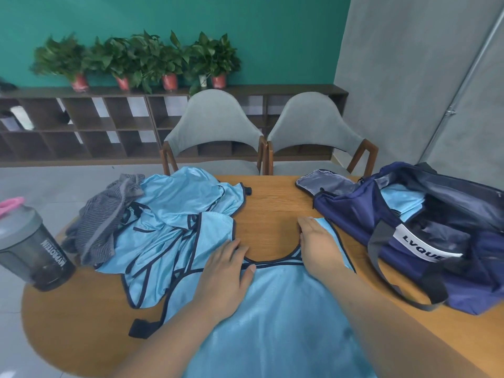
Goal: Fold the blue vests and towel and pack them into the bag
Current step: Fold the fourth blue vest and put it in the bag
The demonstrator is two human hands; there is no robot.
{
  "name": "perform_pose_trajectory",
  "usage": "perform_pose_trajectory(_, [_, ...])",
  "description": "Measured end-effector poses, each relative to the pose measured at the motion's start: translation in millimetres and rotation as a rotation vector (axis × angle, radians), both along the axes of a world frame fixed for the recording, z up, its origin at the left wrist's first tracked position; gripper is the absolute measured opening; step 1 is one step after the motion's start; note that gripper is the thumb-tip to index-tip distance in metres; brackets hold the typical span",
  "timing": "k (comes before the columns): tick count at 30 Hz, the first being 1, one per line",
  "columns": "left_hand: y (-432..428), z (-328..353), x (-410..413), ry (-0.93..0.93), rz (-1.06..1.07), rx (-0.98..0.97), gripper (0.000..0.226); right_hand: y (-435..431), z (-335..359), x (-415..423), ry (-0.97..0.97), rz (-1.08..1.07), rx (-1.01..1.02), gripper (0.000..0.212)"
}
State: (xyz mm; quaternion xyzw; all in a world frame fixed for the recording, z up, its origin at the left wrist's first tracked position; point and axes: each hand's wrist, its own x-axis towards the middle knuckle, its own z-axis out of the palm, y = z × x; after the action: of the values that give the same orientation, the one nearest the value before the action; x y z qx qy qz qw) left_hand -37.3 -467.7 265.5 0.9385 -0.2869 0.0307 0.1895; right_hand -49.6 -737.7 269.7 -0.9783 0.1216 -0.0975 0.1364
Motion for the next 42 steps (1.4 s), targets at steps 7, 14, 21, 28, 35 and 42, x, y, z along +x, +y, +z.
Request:
perform_pose_trajectory(7, [1.7,11.1,50.5,-0.162,0.066,0.141,0.057,-29.7,-14.4,4.3,0.123,-0.015,-0.131,0.056])
perform_pose_trajectory(14, [7.6,4.7,69.1,0.047,0.074,0.338,0.075,-29.0,-21.7,-2.8,0.106,-0.027,-0.134,0.059])
perform_pose_trajectory(21, [27.4,14.1,64.0,-0.302,-0.007,-0.102,0.048,-38.2,8.8,-27.5,-0.212,0.04,0.134,0.032])
perform_pose_trajectory(28, [63.9,27.4,43.2,-0.117,-0.185,0.101,0.033,-52.3,36.1,-76.0,0.036,0.268,0.032,0.031])
perform_pose_trajectory(35, [63.7,37.6,41.7,-0.018,-0.144,0.133,0.014,-51.0,30.9,-79.8,0.096,0.169,0.033,0.015])
perform_pose_trajectory(42, [67.6,45.2,36.5,0.058,-0.095,0.035,0.013,-54.4,39.9,-92.0,-0.033,0.13,0.176,0.014])
